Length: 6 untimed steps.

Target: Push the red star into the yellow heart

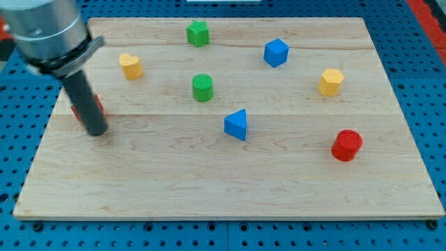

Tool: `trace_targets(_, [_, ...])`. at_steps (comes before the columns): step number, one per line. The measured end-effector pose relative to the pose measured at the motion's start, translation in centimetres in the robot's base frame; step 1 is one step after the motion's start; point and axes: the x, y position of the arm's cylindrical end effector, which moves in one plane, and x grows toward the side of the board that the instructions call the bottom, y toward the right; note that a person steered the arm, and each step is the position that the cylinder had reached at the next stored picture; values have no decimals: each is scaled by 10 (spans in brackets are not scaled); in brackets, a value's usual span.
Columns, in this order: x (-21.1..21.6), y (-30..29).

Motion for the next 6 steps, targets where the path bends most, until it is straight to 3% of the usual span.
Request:
trace_targets(1, [29,-53])
trace_targets(2, [5,-9])
trace_targets(4, [-38,-20])
trace_targets(6, [-79,28])
